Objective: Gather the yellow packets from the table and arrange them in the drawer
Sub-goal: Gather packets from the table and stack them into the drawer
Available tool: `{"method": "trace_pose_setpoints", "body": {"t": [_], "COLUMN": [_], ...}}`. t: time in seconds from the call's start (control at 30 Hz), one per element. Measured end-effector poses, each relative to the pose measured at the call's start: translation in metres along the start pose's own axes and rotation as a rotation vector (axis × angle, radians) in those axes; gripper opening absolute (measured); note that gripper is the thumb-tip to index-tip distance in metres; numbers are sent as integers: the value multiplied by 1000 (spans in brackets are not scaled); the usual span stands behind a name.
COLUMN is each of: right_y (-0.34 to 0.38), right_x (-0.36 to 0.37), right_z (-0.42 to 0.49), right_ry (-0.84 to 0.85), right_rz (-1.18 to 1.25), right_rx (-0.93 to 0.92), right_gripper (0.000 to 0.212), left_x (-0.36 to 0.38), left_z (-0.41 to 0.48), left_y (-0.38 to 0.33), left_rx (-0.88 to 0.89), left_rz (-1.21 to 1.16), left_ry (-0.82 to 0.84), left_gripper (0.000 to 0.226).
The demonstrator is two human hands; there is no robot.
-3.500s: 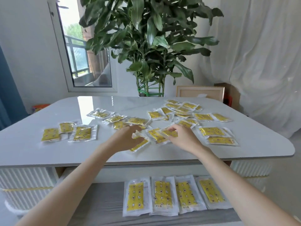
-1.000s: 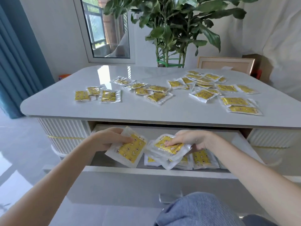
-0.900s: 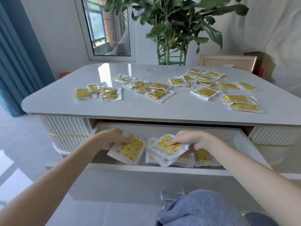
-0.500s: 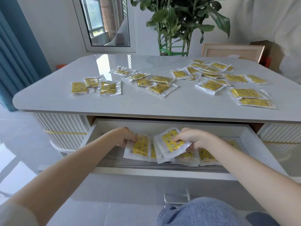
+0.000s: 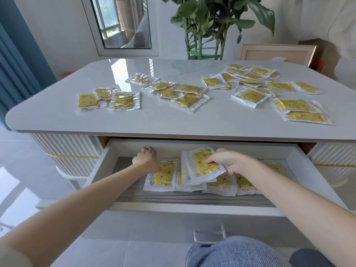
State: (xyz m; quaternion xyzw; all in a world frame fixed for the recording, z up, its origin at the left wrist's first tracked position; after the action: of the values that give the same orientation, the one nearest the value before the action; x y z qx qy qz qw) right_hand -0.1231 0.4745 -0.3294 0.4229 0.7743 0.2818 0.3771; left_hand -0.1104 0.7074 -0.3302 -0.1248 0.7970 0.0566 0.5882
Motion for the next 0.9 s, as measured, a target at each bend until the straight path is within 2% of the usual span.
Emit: {"method": "trace_pose_setpoints", "body": {"t": [0.03, 0.13, 0.2, 0.23, 0.3, 0.43, 0.53, 0.7, 0.8, 0.9], "right_y": [1, 10, 19, 23, 31, 47, 64, 66, 66, 70], "right_x": [3, 22, 40, 49, 72, 117, 144, 177, 189, 187], "right_z": [3, 3, 3, 4, 8, 22, 21, 38, 41, 39], "right_ry": [4, 36, 67, 79, 98, 104, 109, 86, 91, 88], "right_rz": [-8, -2, 15, 19, 13, 37, 111, 179, 236, 279], "right_rx": [-3, -13, -23, -23, -19, -14, -31, -32, -12, -16], "right_gripper": [41, 34, 30, 30, 30, 50, 31, 28, 22, 26], "left_x": [-3, -12, -15, -15, -17, -18, -18, -13, -2, 8], "left_z": [-2, -4, -3, -3, -4, -6, -4, 2, 2, 4], "left_y": [0, 10, 26, 36, 52, 79, 95, 106, 102, 104], "left_rx": [32, 115, 82, 48, 2, -51, -86, -118, -108, -127], "left_rz": [25, -24, -205, -332, -494, -585, -613, -631, -542, -497], "left_ry": [-1, 80, 177, 218, 243, 252, 258, 303, 383, 417], "left_gripper": [75, 44, 22, 18, 22, 31, 36, 41, 39, 39]}}
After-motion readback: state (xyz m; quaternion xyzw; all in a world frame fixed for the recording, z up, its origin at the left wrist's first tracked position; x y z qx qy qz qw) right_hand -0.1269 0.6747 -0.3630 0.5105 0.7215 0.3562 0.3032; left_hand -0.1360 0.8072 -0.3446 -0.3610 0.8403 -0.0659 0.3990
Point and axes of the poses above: each hand's wrist, its own z-axis towards the middle knuckle, its own x-axis out of the palm, y = z × x, the point moved 8 cm from there along z, towards the middle knuckle, and after that the axes turned 7 degrees about -x, right-handed, at the moved point
